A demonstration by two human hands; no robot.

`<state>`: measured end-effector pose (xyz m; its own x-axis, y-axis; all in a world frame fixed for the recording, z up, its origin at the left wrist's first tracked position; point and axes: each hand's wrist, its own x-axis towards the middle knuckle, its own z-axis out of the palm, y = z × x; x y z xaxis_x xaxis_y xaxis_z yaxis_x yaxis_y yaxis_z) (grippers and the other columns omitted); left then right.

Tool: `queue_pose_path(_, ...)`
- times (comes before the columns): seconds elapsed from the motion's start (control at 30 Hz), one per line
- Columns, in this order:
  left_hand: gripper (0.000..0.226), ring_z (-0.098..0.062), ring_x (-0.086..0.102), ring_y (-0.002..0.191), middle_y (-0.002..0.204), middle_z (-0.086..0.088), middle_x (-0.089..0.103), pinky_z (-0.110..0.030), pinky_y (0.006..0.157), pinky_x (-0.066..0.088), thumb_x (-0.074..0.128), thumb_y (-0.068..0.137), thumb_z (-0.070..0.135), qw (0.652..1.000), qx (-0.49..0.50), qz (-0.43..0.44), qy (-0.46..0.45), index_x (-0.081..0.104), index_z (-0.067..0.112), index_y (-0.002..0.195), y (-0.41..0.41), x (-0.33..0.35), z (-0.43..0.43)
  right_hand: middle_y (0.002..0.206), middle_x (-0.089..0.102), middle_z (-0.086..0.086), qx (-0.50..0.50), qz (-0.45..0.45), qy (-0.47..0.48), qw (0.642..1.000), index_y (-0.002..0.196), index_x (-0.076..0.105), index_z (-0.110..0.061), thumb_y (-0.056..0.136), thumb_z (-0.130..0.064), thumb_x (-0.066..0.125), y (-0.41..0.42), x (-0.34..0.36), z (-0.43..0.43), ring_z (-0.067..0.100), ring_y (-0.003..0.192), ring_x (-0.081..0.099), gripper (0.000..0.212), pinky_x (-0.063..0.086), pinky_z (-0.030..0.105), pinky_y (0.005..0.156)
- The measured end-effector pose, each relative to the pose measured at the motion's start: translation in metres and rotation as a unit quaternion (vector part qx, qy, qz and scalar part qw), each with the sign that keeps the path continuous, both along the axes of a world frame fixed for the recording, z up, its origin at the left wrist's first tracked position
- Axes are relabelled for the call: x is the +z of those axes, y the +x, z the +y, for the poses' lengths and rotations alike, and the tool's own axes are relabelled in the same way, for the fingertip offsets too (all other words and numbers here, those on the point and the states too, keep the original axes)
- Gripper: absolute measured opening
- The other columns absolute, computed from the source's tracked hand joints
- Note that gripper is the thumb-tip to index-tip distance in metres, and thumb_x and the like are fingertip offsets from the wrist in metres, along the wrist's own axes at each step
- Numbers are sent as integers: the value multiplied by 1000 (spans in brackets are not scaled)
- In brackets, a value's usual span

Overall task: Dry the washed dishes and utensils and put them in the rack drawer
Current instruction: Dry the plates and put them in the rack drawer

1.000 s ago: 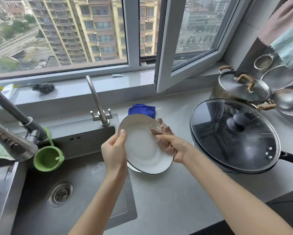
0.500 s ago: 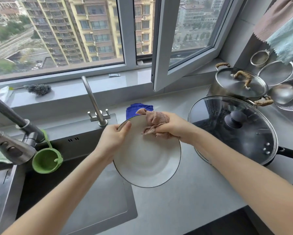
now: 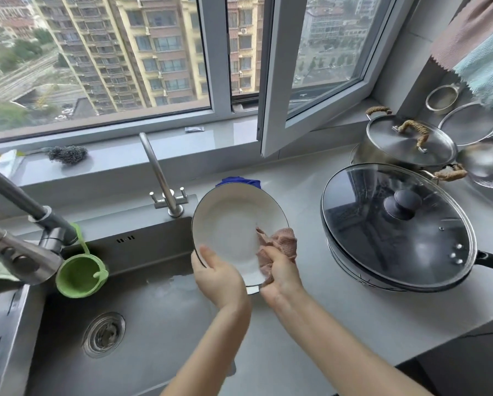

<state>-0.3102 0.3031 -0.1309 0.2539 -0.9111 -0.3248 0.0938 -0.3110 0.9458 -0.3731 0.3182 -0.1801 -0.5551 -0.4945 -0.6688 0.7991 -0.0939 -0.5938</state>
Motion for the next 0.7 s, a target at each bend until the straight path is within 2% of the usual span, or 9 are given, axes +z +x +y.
queue_pose_path(0.1, 20, -20, 60, 104, 115, 0, 64, -36, 93, 47, 44, 97, 16, 969, -241, 41, 22, 57, 23, 111, 28, -4, -26, 42, 54, -1, 63, 9, 57, 996, 72, 61, -6, 80, 13, 51, -27, 9, 12, 5, 33, 44, 23, 26, 14, 34)
queue_pose_path(0.17, 15, -21, 64, 103, 112, -1, 66, -42, 89, 51, 51, 93, 20, 923, -385, -19, -6, 58, 31, 101, 42, 5, -62, 42, 56, -3, 147, 83, 54, 984, 78, 60, -6, 80, 18, 48, -46, 29, 21, 3, 31, 46, 27, 28, 11, 32)
queue_pose_path(0.23, 13, -18, 65, 95, 103, -2, 69, -44, 88, 50, 57, 84, 31, 857, -500, -119, -32, 64, 29, 96, 42, 17, -90, 53, 62, -3, 295, 210, 17, 932, 88, 61, -5, 77, 22, 45, -58, 54, 25, 5, 42, 55, 33, 40, 14, 40)
queue_pose_path(0.3, 21, -11, 58, 74, 82, -3, 68, -39, 77, 50, 58, 83, 36, 777, -594, -192, -83, 66, 19, 90, 34, 25, -95, 64, 61, -2, 425, 335, -5, 841, 101, 62, -4, 72, 20, 46, -64, 74, 22, 5, 52, 57, 41, 42, 16, 47)
queue_pose_path(0.37, 29, -10, 45, 63, 68, 0, 54, -32, 63, 39, 58, 87, 37, 750, -605, -232, -135, 64, 8, 84, 26, 27, -86, 58, 59, -8, 476, 379, -4, 793, 101, 59, -6, 74, 22, 46, -68, 89, 17, 1, 50, 55, 40, 41, 15, 46)
queue_pose_path(0.47, 32, -14, 36, 56, 62, -3, 43, -27, 53, 30, 59, 91, 28, 786, -527, -261, -191, 58, -2, 77, 19, 29, -75, 64, 64, -11, 500, 363, -13, 786, 103, 60, -14, 79, 21, 46, -84, 94, 16, -2, 53, 57, 44, 42, 11, 47)
queue_pose_path(0.57, 32, -13, 36, 56, 62, -2, 44, -22, 51, 30, 57, 92, 27, 848, -429, -260, -171, 61, -3, 79, 12, 26, -69, 89, 68, 2, 465, 268, -45, 843, 122, 59, -8, 85, 12, 50, -103, 84, 28, 6, 67, 58, 42, 43, 14, 59)
queue_pose_path(0.63, 35, -15, 41, 63, 68, -5, 48, -26, 58, 33, 56, 92, 29, 901, -352, -223, -120, 62, -4, 83, 6, 23, -66, 75, 69, -1, 393, 180, -61, 900, 108, 62, 2, 90, 10, 43, -102, 75, 40, 0, 52, 56, 27, 39, 8, 48)
queue_pose_path(0.7, 32, -15, 42, 67, 70, -6, 49, -28, 60, 33, 54, 93, 26, 949, -252, -167, -93, 60, -2, 79, -4, 17, -61, 48, 59, -8, 301, 79, -76, 947, 76, 66, -8, 92, 8, 37, -92, 63, 44, 0, 29, 43, 37, 27, 8, 29)
